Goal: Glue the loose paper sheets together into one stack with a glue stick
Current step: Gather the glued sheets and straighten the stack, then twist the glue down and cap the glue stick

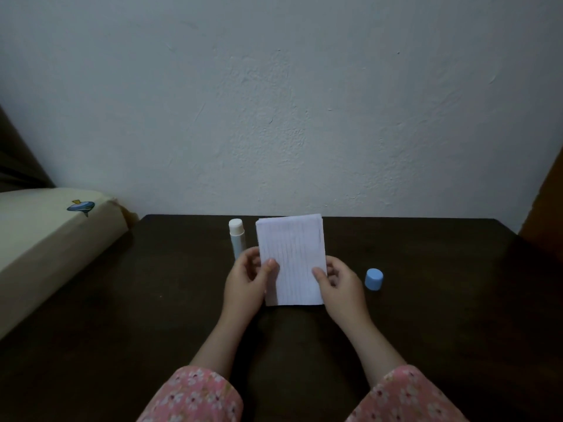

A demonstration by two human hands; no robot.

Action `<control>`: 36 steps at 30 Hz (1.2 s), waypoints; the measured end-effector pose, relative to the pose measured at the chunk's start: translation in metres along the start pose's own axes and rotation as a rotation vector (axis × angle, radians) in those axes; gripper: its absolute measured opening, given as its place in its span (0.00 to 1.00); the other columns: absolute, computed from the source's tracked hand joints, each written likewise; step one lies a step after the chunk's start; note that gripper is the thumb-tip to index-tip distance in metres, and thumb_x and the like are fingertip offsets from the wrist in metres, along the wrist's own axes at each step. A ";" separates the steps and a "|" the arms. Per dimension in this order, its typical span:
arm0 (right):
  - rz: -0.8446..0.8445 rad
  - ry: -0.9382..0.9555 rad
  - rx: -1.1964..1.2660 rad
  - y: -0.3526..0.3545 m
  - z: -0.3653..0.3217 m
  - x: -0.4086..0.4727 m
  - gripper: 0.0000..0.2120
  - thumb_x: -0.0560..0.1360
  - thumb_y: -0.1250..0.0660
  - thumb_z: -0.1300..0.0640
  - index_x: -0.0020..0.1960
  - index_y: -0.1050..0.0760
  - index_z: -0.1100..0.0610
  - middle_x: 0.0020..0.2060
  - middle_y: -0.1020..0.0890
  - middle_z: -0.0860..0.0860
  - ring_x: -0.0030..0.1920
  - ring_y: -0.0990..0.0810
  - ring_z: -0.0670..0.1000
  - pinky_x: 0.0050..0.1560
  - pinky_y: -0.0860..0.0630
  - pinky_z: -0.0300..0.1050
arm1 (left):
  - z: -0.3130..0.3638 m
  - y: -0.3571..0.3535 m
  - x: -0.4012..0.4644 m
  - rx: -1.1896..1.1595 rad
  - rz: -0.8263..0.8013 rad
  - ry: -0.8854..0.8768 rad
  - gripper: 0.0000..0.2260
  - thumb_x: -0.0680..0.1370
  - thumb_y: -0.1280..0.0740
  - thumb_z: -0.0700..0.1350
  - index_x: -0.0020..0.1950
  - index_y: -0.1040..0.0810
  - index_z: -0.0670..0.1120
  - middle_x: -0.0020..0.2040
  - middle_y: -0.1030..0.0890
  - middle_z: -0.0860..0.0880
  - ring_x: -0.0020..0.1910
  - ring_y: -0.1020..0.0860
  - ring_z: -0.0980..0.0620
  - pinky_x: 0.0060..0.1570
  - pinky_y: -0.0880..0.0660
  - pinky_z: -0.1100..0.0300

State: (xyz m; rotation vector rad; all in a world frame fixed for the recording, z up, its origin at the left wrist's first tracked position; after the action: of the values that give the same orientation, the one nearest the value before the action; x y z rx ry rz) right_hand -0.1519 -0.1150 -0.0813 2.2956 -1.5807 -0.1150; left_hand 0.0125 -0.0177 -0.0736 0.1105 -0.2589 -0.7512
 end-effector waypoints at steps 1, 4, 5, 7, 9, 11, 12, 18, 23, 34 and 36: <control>0.015 -0.008 0.005 0.002 0.000 0.003 0.13 0.79 0.36 0.55 0.63 0.27 0.53 0.45 0.25 0.40 0.45 0.25 0.39 0.42 0.30 0.33 | -0.002 0.008 0.004 0.008 0.076 0.012 0.12 0.77 0.32 0.49 0.60 0.26 0.52 0.52 0.22 0.55 0.52 0.23 0.57 0.43 0.28 0.65; 0.044 -0.052 -0.004 0.006 0.004 0.013 0.13 0.79 0.36 0.58 0.63 0.27 0.55 0.46 0.23 0.44 0.44 0.26 0.40 0.41 0.30 0.34 | -0.014 0.028 0.015 0.097 0.271 0.089 0.16 0.77 0.32 0.49 0.63 0.29 0.51 0.59 0.24 0.51 0.56 0.25 0.54 0.49 0.28 0.62; 0.046 -0.071 -0.021 0.006 0.006 0.016 0.13 0.79 0.36 0.58 0.64 0.27 0.56 0.48 0.23 0.45 0.44 0.26 0.41 0.41 0.31 0.34 | -0.017 0.031 0.019 0.130 0.295 0.114 0.18 0.76 0.31 0.47 0.65 0.30 0.50 0.62 0.26 0.49 0.59 0.26 0.53 0.52 0.28 0.60; 0.044 -0.107 -0.078 0.007 0.010 0.024 0.14 0.79 0.36 0.58 0.64 0.27 0.57 0.50 0.22 0.48 0.45 0.28 0.41 0.43 0.31 0.37 | -0.021 0.032 0.027 0.175 0.301 0.152 0.23 0.76 0.31 0.45 0.69 0.33 0.49 0.67 0.29 0.49 0.63 0.28 0.51 0.58 0.29 0.56; 0.033 -0.139 -0.144 0.007 0.014 0.031 0.14 0.79 0.36 0.57 0.65 0.27 0.57 0.55 0.21 0.51 0.48 0.28 0.43 0.46 0.32 0.39 | -0.023 0.029 0.037 0.194 0.288 0.156 0.26 0.75 0.30 0.44 0.71 0.34 0.49 0.69 0.30 0.48 0.67 0.30 0.50 0.62 0.30 0.53; 0.019 -0.157 -0.207 0.006 0.017 0.037 0.15 0.79 0.37 0.57 0.65 0.27 0.56 0.58 0.22 0.51 0.50 0.28 0.44 0.47 0.32 0.40 | -0.026 0.026 0.045 0.200 0.280 0.162 0.27 0.75 0.30 0.44 0.72 0.35 0.48 0.70 0.30 0.48 0.68 0.30 0.48 0.64 0.30 0.50; 0.013 -0.163 -0.238 0.006 0.019 0.040 0.15 0.79 0.37 0.56 0.65 0.27 0.56 0.58 0.21 0.51 0.52 0.26 0.46 0.48 0.31 0.40 | -0.027 0.024 0.049 0.202 0.275 0.170 0.28 0.75 0.30 0.45 0.73 0.36 0.48 0.70 0.30 0.47 0.68 0.31 0.48 0.65 0.30 0.49; 0.018 -0.244 -0.428 0.015 0.025 0.056 0.13 0.78 0.34 0.56 0.60 0.25 0.57 0.55 0.21 0.52 0.48 0.26 0.47 0.47 0.27 0.42 | -0.029 0.016 0.058 0.242 0.240 0.166 0.22 0.77 0.32 0.45 0.70 0.31 0.46 0.66 0.26 0.46 0.64 0.27 0.48 0.61 0.30 0.53; 0.030 -0.306 -0.566 0.020 0.027 0.059 0.12 0.77 0.33 0.54 0.59 0.24 0.58 0.52 0.21 0.52 0.50 0.23 0.50 0.47 0.26 0.43 | -0.026 0.005 0.057 0.259 0.166 0.142 0.22 0.76 0.31 0.46 0.69 0.30 0.47 0.65 0.25 0.47 0.63 0.27 0.49 0.57 0.30 0.56; 0.068 -0.245 -0.656 0.014 0.017 0.045 0.16 0.79 0.37 0.51 0.61 0.26 0.61 0.59 0.26 0.55 0.55 0.23 0.52 0.45 0.31 0.42 | -0.014 -0.005 0.036 0.174 0.024 0.101 0.22 0.76 0.31 0.50 0.68 0.30 0.50 0.63 0.24 0.50 0.59 0.26 0.53 0.52 0.28 0.59; 0.092 -0.150 -0.558 0.016 0.006 0.039 0.19 0.79 0.37 0.49 0.65 0.28 0.60 0.61 0.28 0.54 0.56 0.25 0.50 0.50 0.29 0.42 | -0.004 -0.007 0.027 0.135 -0.030 0.080 0.23 0.76 0.32 0.52 0.70 0.31 0.51 0.61 0.25 0.53 0.57 0.26 0.54 0.50 0.27 0.59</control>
State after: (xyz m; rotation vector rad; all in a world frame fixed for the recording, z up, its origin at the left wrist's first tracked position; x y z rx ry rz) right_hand -0.1535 -0.1574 -0.0770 1.8105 -1.4823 -0.6332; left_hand 0.0274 -0.0415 -0.0733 0.2723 -0.2321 -0.7572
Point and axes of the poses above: each hand's wrist, its own x-axis towards the middle knuckle, its own y-axis out of the back of the hand, z = x × y, the point moved 6 cm from there along x, towards the middle knuckle
